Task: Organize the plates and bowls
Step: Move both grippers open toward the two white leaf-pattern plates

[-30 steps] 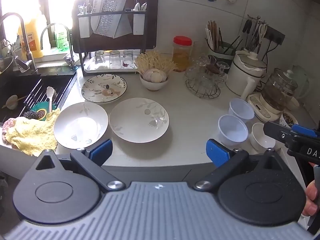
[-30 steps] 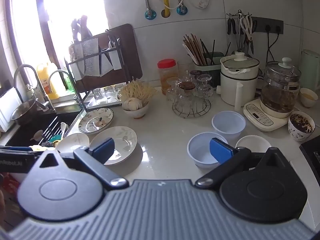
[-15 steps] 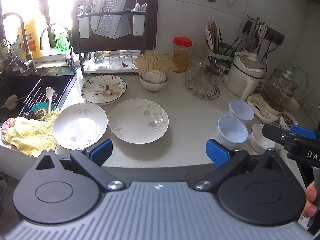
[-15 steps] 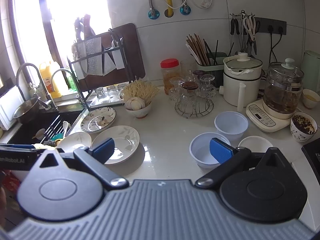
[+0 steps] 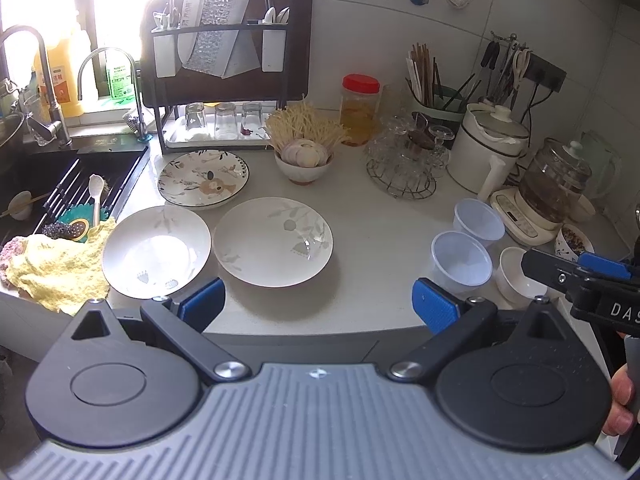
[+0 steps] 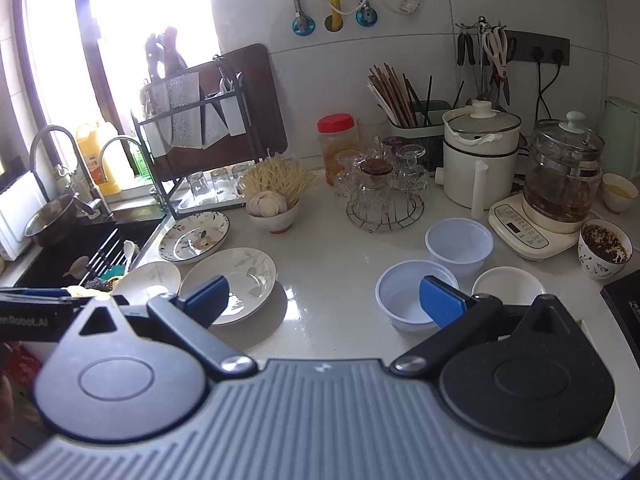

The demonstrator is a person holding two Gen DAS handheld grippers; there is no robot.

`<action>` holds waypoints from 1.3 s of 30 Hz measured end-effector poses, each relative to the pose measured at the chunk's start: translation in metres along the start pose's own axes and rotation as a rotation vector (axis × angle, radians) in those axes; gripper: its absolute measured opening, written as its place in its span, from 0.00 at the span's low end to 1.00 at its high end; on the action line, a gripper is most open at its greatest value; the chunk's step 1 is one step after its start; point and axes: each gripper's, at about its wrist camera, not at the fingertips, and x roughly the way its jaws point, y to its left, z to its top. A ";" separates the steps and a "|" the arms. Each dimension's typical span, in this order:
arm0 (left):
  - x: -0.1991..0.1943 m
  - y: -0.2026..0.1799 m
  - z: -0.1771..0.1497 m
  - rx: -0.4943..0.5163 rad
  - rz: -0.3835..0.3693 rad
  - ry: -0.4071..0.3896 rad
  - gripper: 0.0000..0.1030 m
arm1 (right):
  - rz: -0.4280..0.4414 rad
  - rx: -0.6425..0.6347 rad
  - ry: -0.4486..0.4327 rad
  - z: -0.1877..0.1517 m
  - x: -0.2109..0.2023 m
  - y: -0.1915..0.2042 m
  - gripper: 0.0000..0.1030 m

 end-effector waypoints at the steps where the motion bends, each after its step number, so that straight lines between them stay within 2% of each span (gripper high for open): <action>1: 0.000 -0.001 0.000 -0.002 -0.003 -0.001 0.98 | 0.001 -0.002 0.001 0.000 0.000 0.000 1.00; 9: -0.005 0.001 -0.003 0.007 -0.001 -0.017 0.98 | 0.008 -0.004 -0.015 -0.003 -0.003 -0.001 1.00; 21: 0.001 0.002 -0.010 -0.002 0.004 0.022 0.98 | 0.015 0.014 0.003 -0.003 0.002 -0.001 1.00; 25: -0.001 0.008 -0.006 -0.007 0.013 0.011 0.98 | 0.020 0.017 0.002 -0.002 0.004 0.001 1.00; 39: 0.004 0.008 -0.004 0.017 -0.013 0.016 0.98 | 0.022 0.022 0.017 -0.007 0.004 0.004 1.00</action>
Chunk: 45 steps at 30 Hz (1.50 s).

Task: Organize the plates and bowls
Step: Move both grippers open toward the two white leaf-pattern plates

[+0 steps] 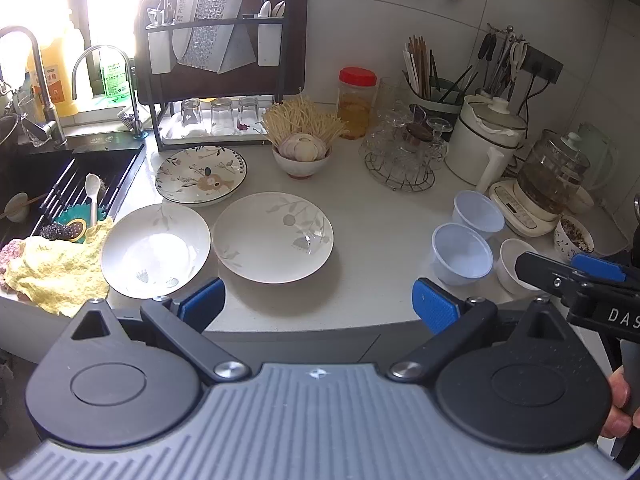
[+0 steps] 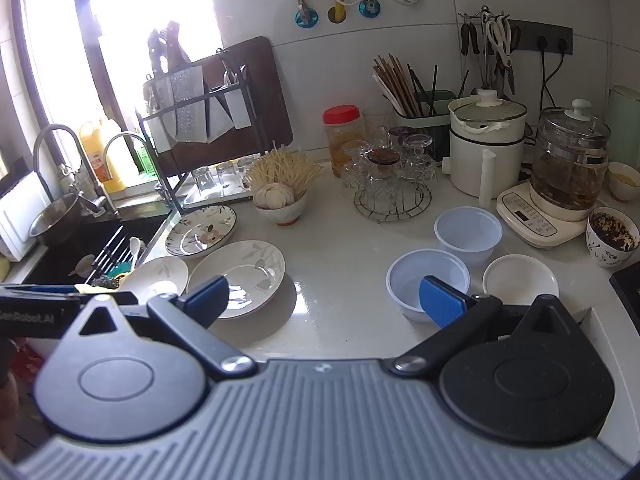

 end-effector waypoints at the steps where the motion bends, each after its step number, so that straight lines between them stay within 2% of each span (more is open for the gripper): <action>1: 0.000 0.000 0.000 0.000 -0.002 -0.002 0.98 | 0.006 0.006 -0.002 0.000 -0.001 -0.001 1.00; 14: 0.004 0.005 0.009 -0.007 0.006 -0.011 0.98 | 0.046 -0.009 -0.018 0.011 0.002 0.002 1.00; 19: 0.014 0.003 0.010 -0.020 -0.016 0.024 0.98 | 0.053 0.008 -0.008 0.011 0.006 0.001 1.00; 23: 0.024 0.006 0.015 -0.006 -0.025 0.037 0.98 | 0.025 0.016 -0.004 0.012 0.008 0.001 1.00; 31: 0.055 0.008 0.041 0.040 -0.098 0.050 0.98 | 0.002 0.054 -0.040 0.025 0.016 0.004 1.00; 38: 0.078 0.030 0.065 0.057 -0.130 0.058 0.98 | -0.027 0.074 -0.053 0.036 0.034 0.018 1.00; 42: 0.092 0.049 0.075 0.063 -0.137 0.067 0.98 | -0.023 0.001 -0.138 0.035 0.043 0.040 1.00; 45: 0.103 0.065 0.080 0.069 -0.141 0.080 0.98 | 0.011 0.009 -0.141 0.037 0.056 0.052 1.00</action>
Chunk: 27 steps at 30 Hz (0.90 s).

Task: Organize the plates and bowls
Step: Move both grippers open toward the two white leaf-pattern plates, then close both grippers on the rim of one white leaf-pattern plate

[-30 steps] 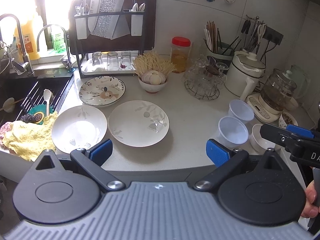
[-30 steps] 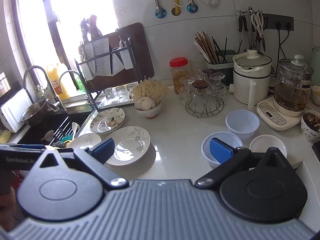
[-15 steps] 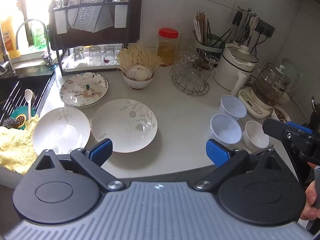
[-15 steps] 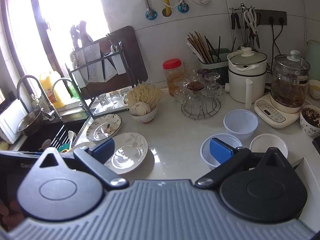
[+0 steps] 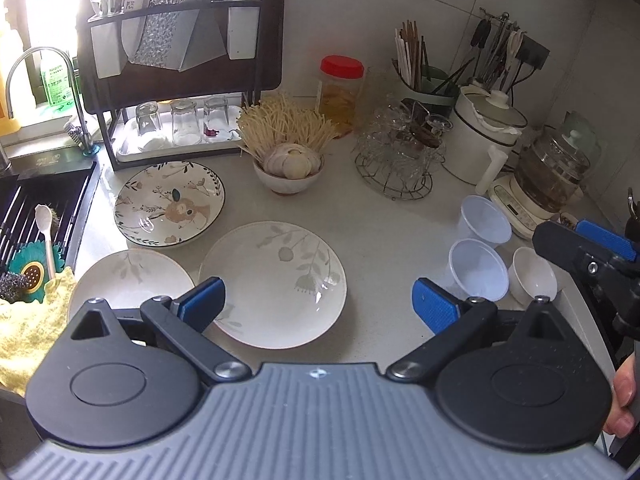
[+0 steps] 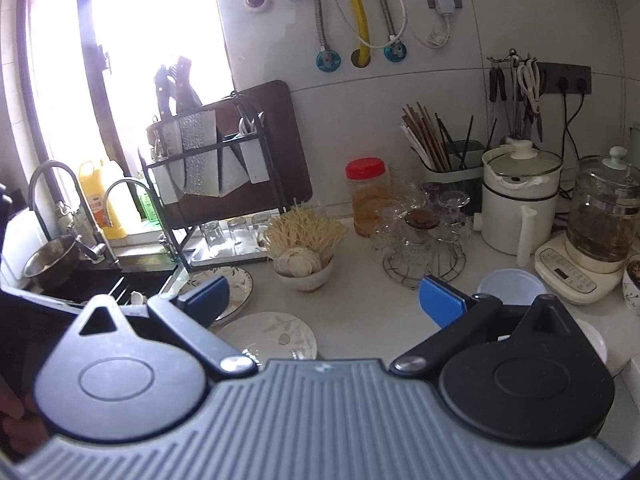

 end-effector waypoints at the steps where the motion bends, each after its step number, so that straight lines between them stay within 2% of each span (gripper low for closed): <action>1: 0.002 0.006 0.001 -0.002 -0.002 0.005 0.98 | 0.010 0.020 0.014 0.000 0.006 0.002 1.00; 4: 0.012 0.028 0.004 -0.004 0.002 0.020 0.98 | 0.031 0.071 0.058 -0.002 0.025 0.009 1.00; 7: 0.022 0.054 0.005 -0.006 0.008 0.039 0.98 | -0.024 0.063 0.102 -0.006 0.041 0.027 1.00; 10: 0.028 0.084 0.008 -0.030 -0.009 0.056 0.98 | -0.034 0.069 0.078 -0.008 0.050 0.043 1.00; 15: 0.042 0.129 0.012 -0.052 0.006 0.070 0.98 | -0.022 0.079 0.086 -0.013 0.075 0.069 1.00; 19: 0.052 0.162 0.015 -0.043 -0.004 0.084 0.98 | 0.005 0.157 0.151 -0.025 0.101 0.081 1.00; 22: 0.064 0.187 0.015 -0.037 -0.003 0.121 0.98 | 0.022 0.245 0.254 -0.032 0.118 0.083 1.00; 25: 0.076 0.213 0.013 -0.056 -0.012 0.142 0.98 | -0.012 0.223 0.288 -0.038 0.121 0.096 1.00; 27: 0.082 0.226 0.010 -0.061 -0.013 0.153 0.98 | -0.005 0.214 0.296 -0.041 0.121 0.103 1.00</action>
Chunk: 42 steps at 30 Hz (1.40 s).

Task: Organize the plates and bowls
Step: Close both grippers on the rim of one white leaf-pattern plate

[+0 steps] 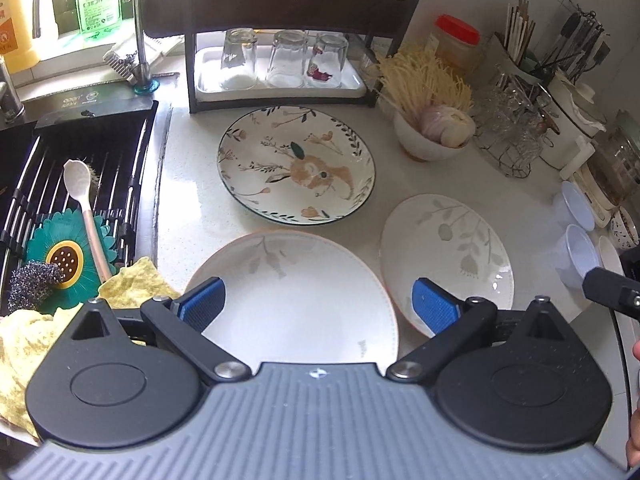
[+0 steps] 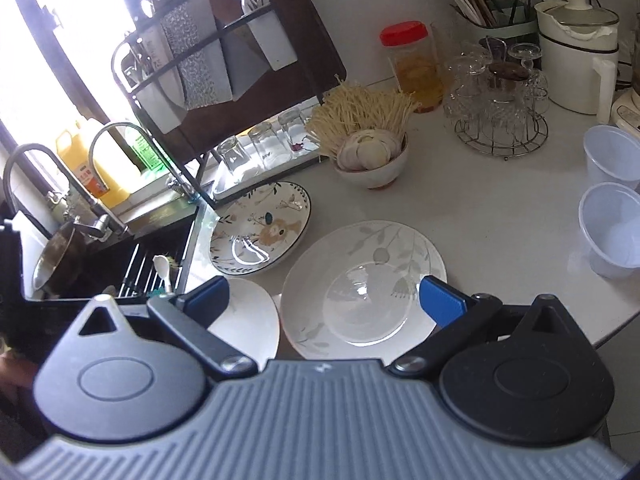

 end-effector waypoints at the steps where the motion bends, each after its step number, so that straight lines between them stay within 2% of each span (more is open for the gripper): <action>1: 0.003 0.007 -0.002 -0.006 -0.002 0.007 0.98 | 0.012 0.000 0.012 -0.002 0.003 0.003 1.00; 5: 0.016 0.029 -0.010 -0.049 -0.006 0.045 0.98 | 0.034 0.027 0.079 -0.013 0.020 0.012 1.00; 7: 0.021 0.038 -0.013 -0.058 0.000 0.052 0.98 | 0.064 0.066 0.138 -0.019 0.032 0.011 0.93; 11: 0.025 0.052 -0.020 -0.077 0.016 0.061 0.98 | 0.090 0.126 0.210 -0.029 0.052 0.012 0.91; 13: 0.027 0.057 -0.022 -0.092 0.009 0.070 0.98 | 0.089 0.135 0.235 -0.032 0.060 0.016 0.80; 17: 0.036 0.067 -0.023 -0.114 -0.003 0.092 0.97 | 0.072 0.144 0.274 -0.039 0.075 0.020 0.78; 20: 0.045 0.076 -0.022 -0.134 -0.007 0.107 0.97 | 0.080 0.181 0.290 -0.044 0.086 0.019 0.65; 22: 0.049 0.081 -0.020 -0.149 -0.005 0.114 0.88 | 0.082 0.194 0.303 -0.047 0.093 0.020 0.52; 24: 0.051 0.085 -0.018 -0.153 -0.009 0.115 0.86 | 0.087 0.220 0.321 -0.051 0.100 0.019 0.46; 28: 0.057 0.090 -0.013 -0.133 -0.005 0.129 0.75 | 0.092 0.260 0.341 -0.057 0.114 0.018 0.45; 31: 0.063 0.094 -0.013 -0.130 -0.004 0.152 0.64 | 0.068 0.221 0.346 -0.059 0.122 0.025 0.45; 33: 0.065 0.095 -0.013 -0.133 -0.003 0.159 0.60 | 0.068 0.225 0.348 -0.060 0.126 0.028 0.45; 36: 0.067 0.097 -0.012 -0.144 0.003 0.165 0.57 | 0.022 0.195 0.322 -0.058 0.128 0.033 0.36; 38: 0.071 0.099 -0.011 -0.144 0.036 0.177 0.55 | 0.049 0.223 0.328 -0.056 0.134 0.032 0.33; 40: 0.074 0.100 -0.010 -0.139 0.055 0.179 0.47 | 0.052 0.245 0.328 -0.057 0.137 0.031 0.30; 42: 0.076 0.102 -0.009 -0.142 0.042 0.172 0.42 | 0.053 0.270 0.320 -0.058 0.139 0.029 0.28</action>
